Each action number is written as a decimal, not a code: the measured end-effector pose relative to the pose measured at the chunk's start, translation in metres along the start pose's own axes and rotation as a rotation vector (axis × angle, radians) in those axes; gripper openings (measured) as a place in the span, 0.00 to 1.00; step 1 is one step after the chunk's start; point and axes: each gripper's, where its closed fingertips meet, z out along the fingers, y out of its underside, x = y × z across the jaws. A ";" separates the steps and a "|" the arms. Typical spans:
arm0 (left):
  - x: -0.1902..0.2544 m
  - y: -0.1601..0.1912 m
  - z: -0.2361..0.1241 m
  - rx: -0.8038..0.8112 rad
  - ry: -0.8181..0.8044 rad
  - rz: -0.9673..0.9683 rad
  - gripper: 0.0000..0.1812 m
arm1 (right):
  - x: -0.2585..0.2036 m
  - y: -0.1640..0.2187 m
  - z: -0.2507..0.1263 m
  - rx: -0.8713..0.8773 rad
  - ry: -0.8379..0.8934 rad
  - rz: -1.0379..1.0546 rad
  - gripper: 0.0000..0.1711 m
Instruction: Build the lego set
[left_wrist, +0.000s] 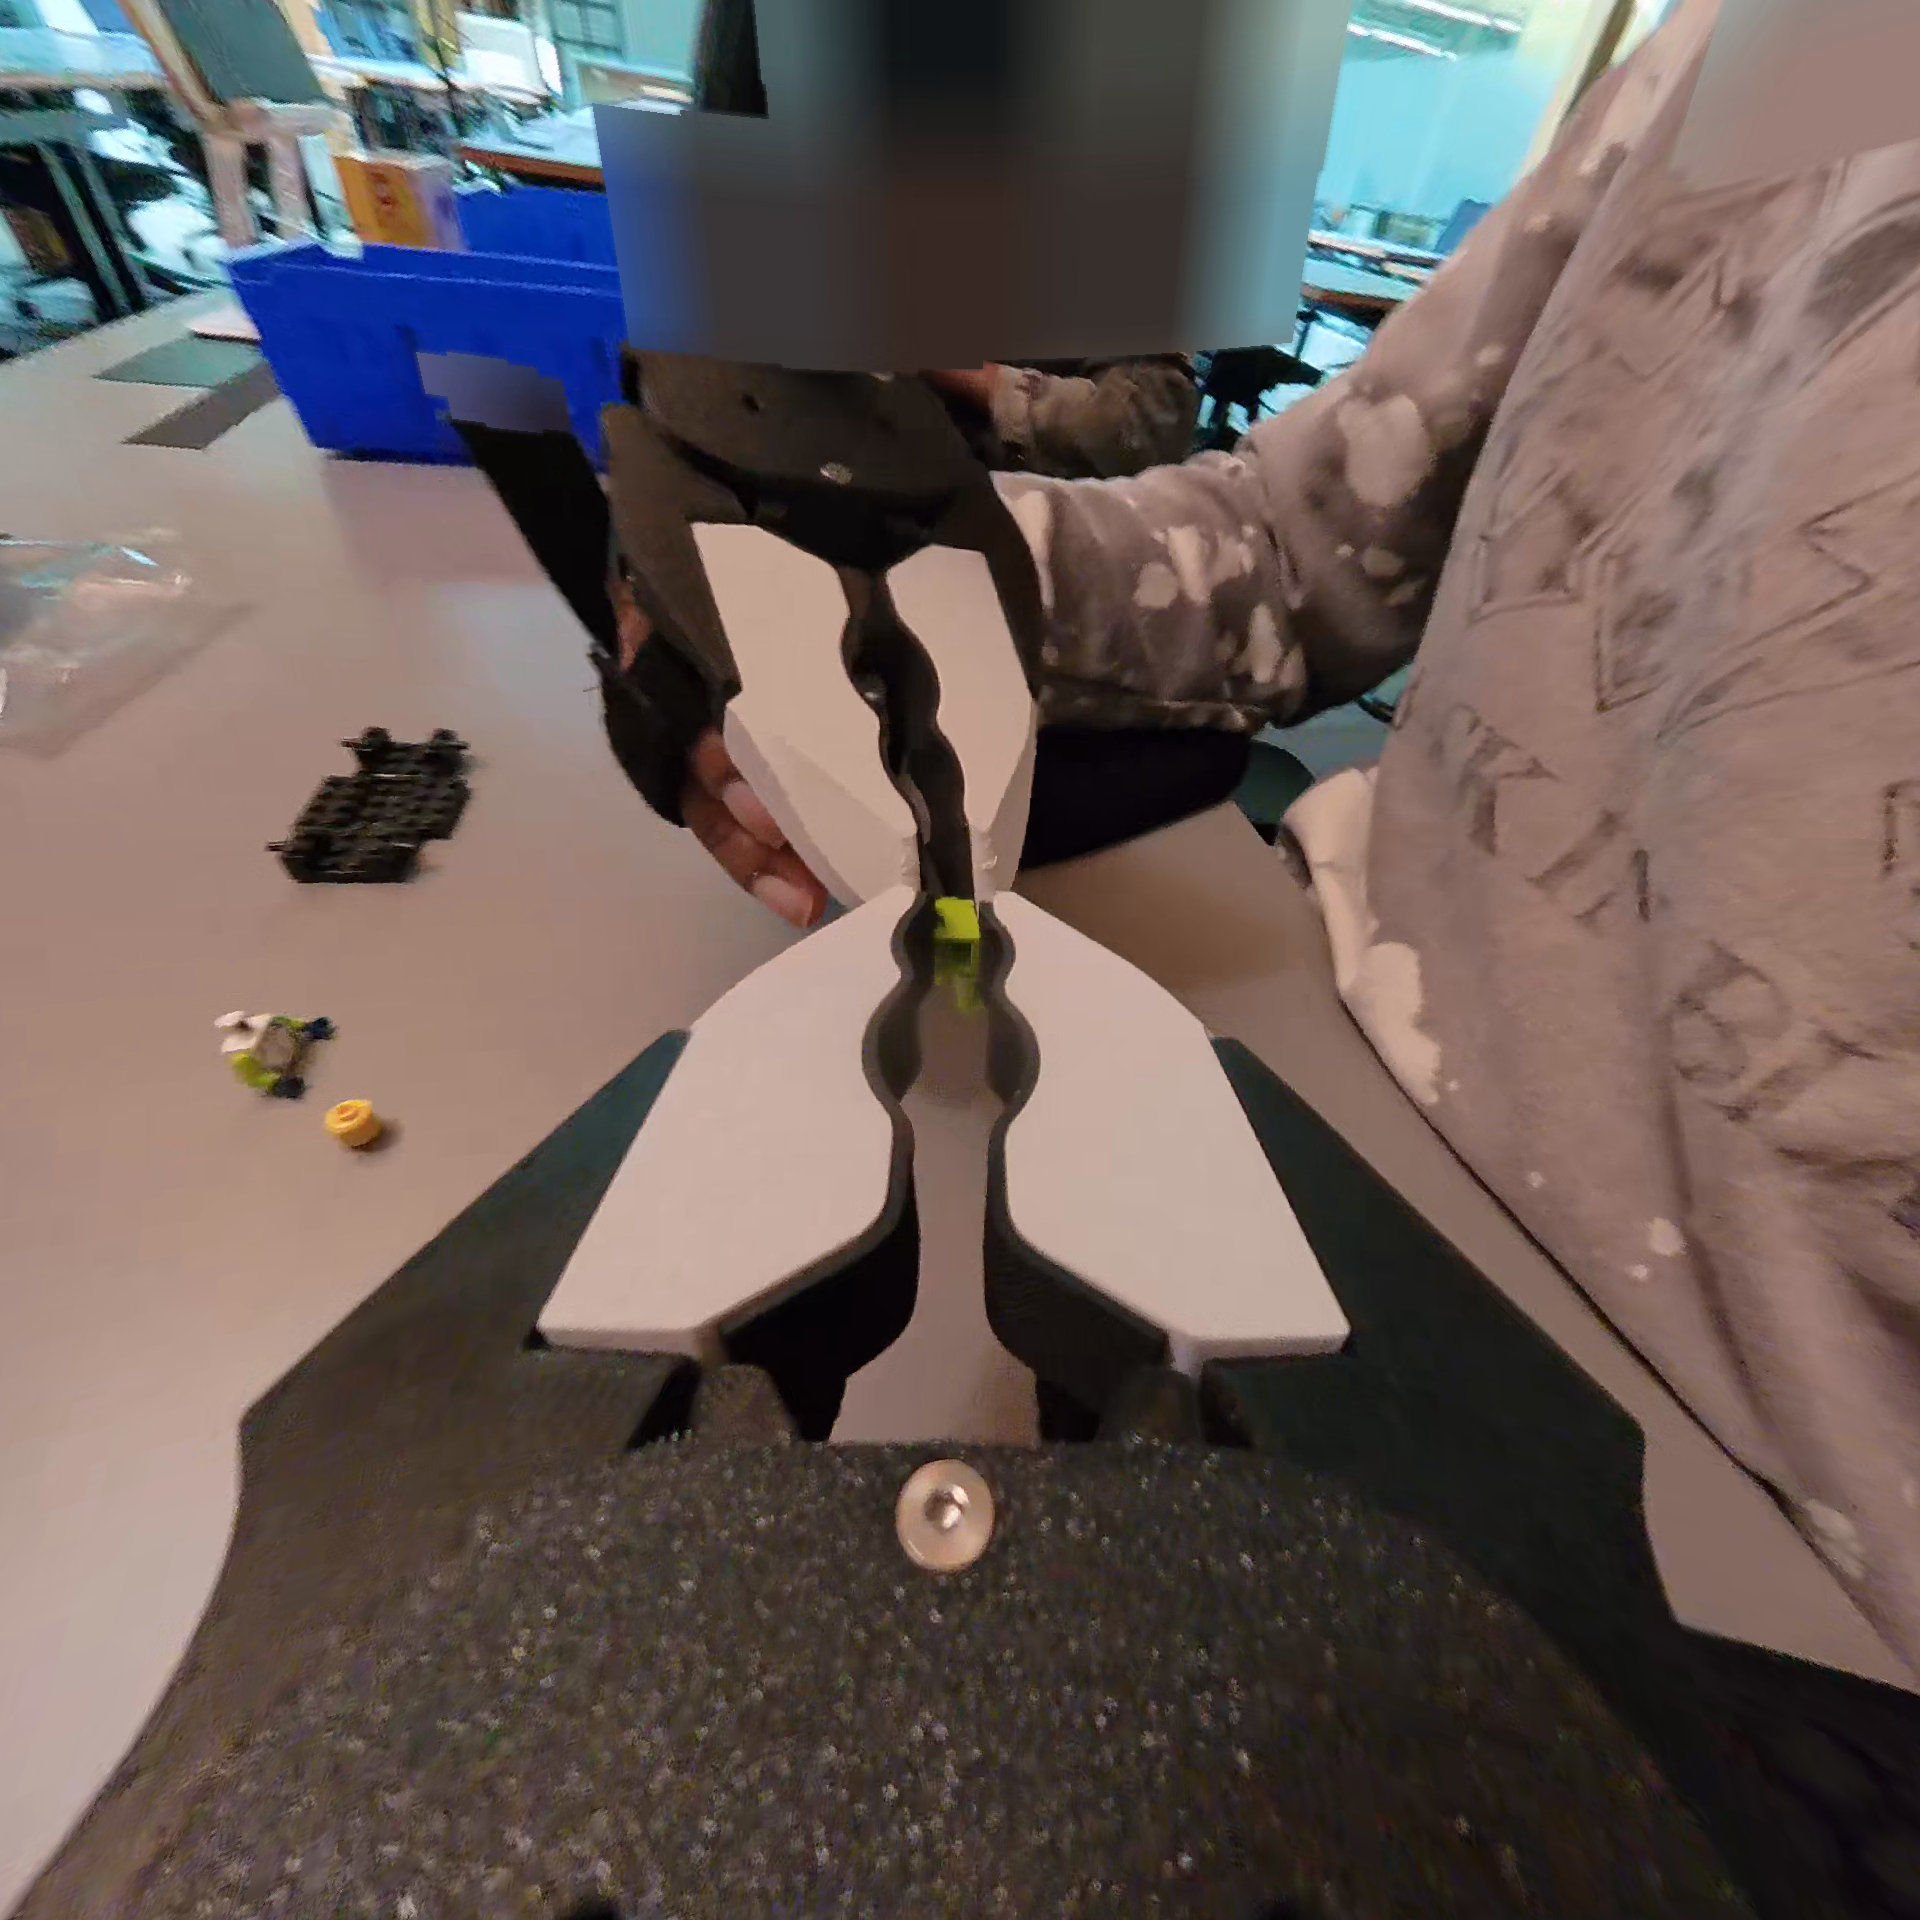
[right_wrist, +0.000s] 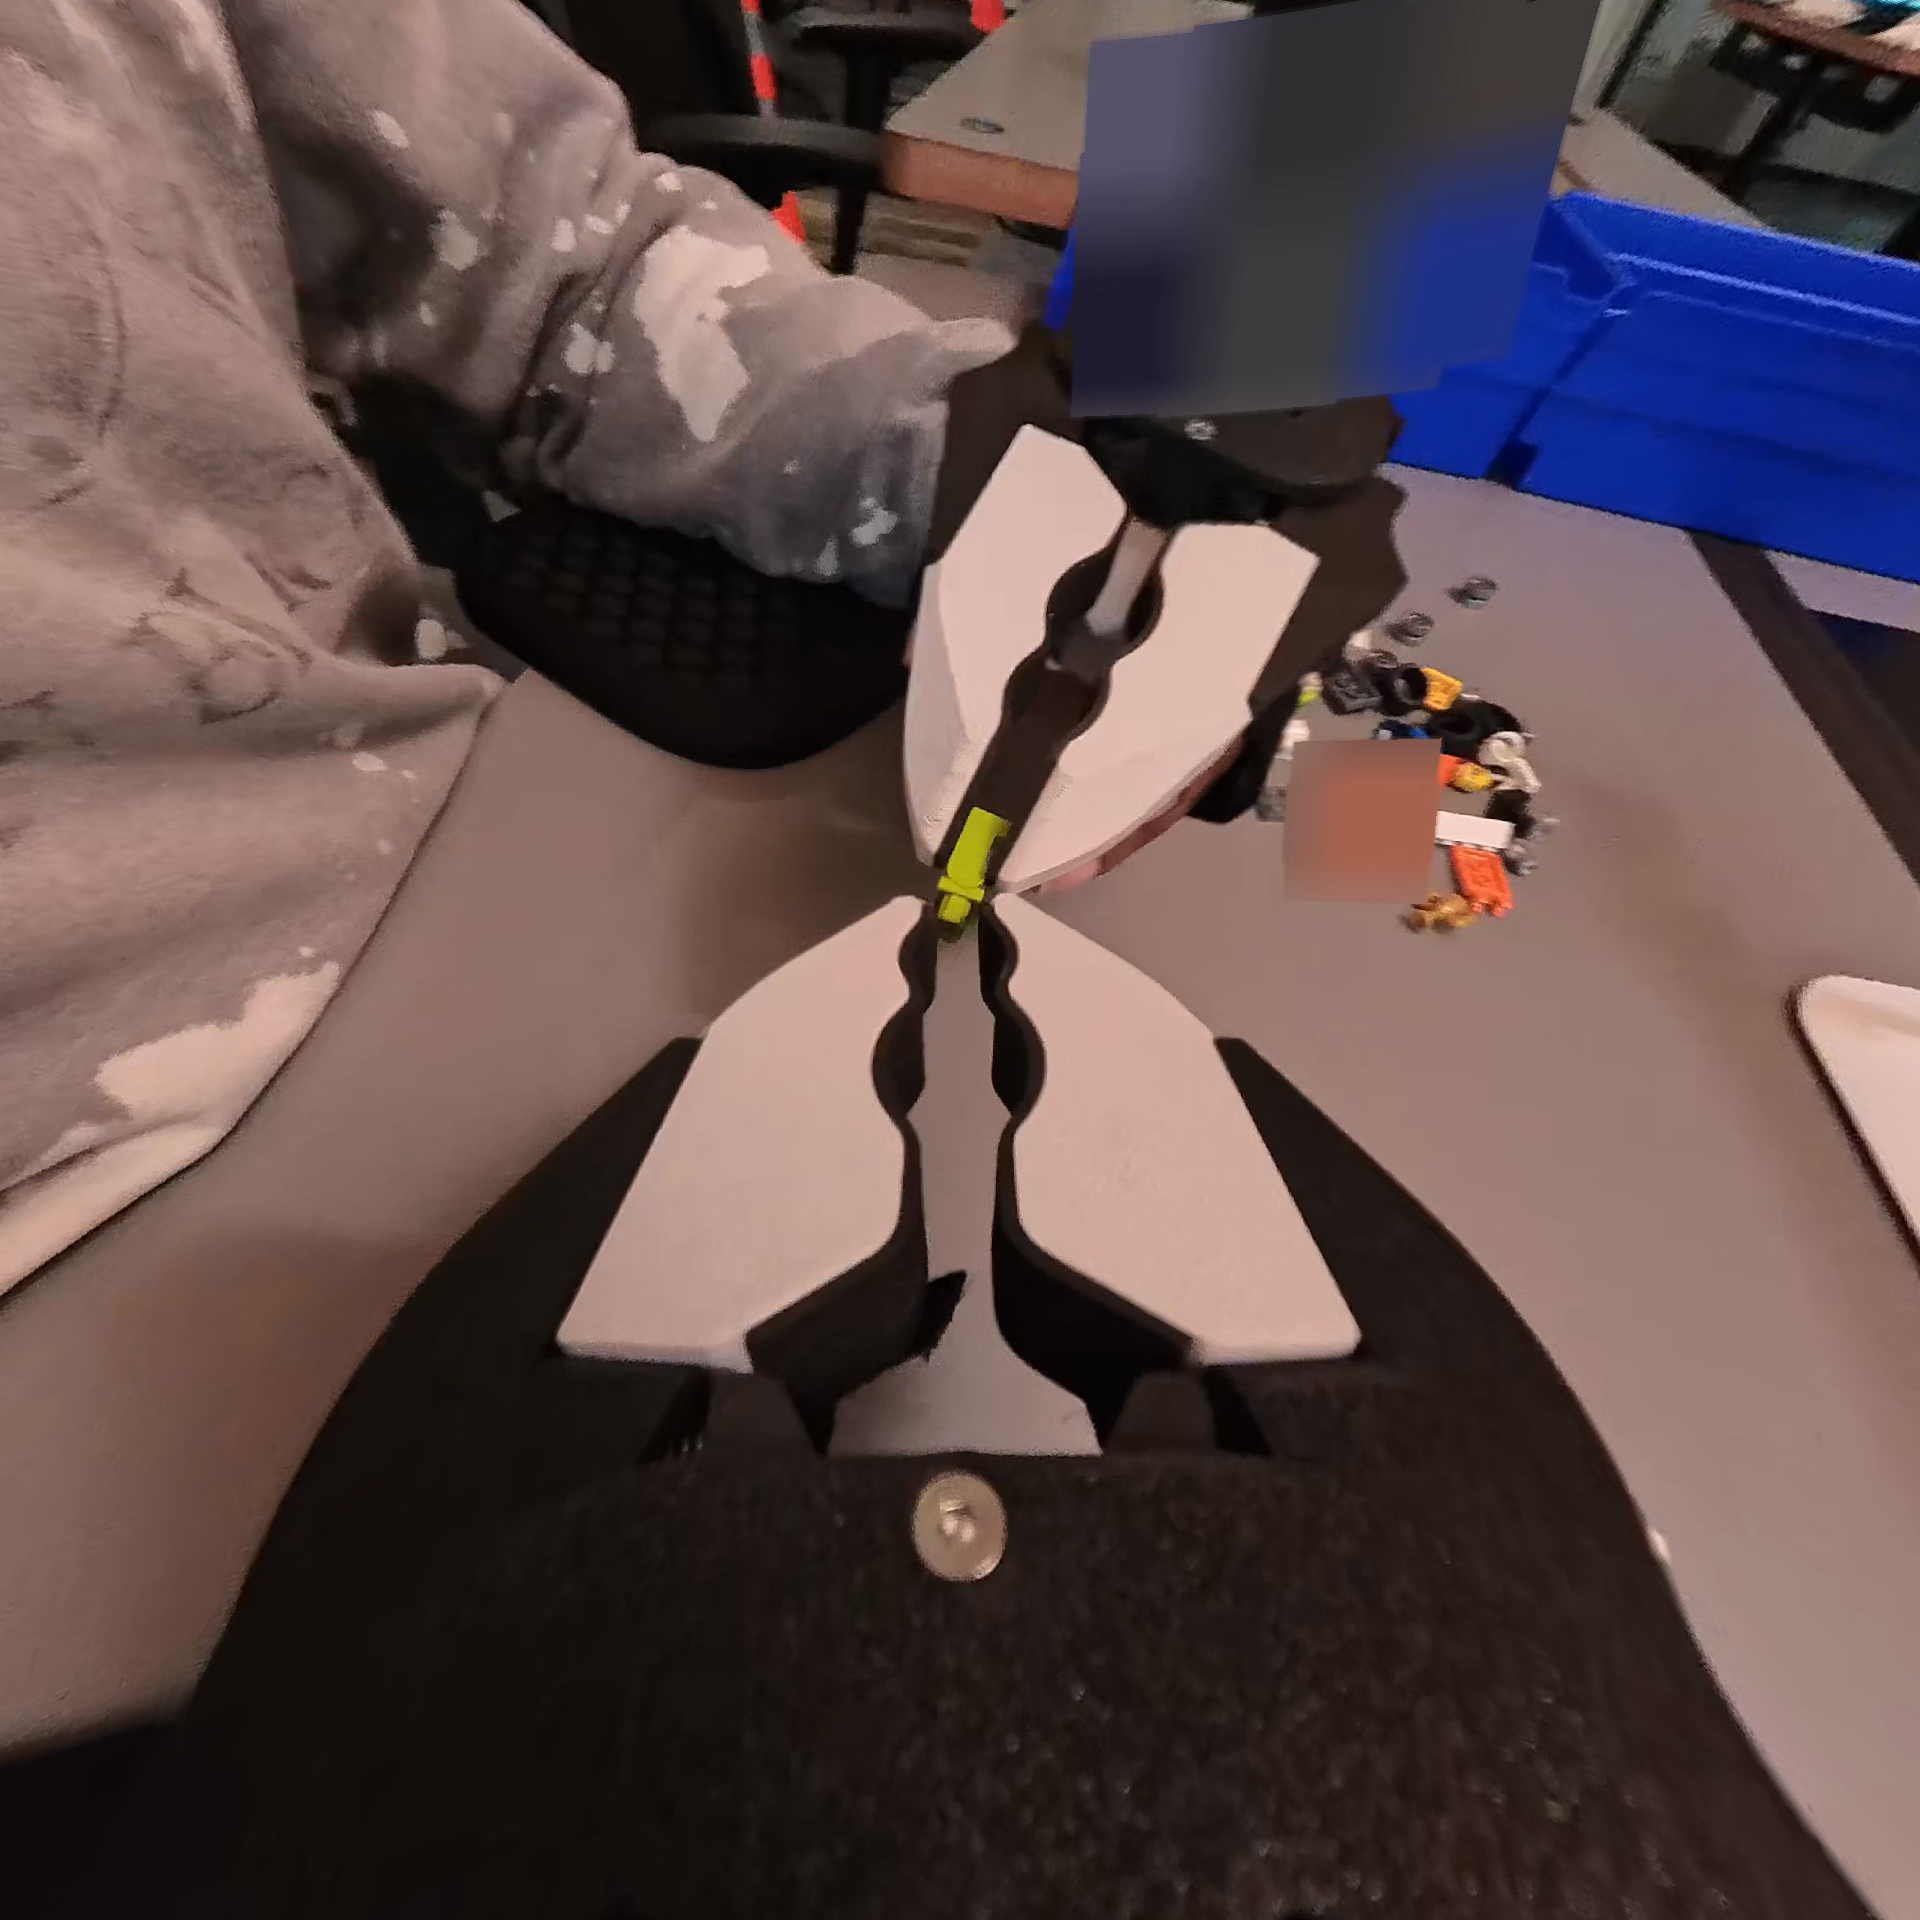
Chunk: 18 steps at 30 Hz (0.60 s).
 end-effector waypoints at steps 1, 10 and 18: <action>-0.004 -0.002 -0.002 0.013 -0.026 0.002 0.04 | 0.004 -0.002 -0.002 0.013 0.030 0.016 0.04; -0.014 -0.009 -0.011 0.065 -0.108 0.007 0.04 | 0.022 0.000 -0.002 -0.002 0.155 0.044 0.07; -0.012 -0.006 -0.010 0.048 -0.098 0.015 0.04 | 0.018 -0.002 0.002 0.003 0.140 0.033 0.06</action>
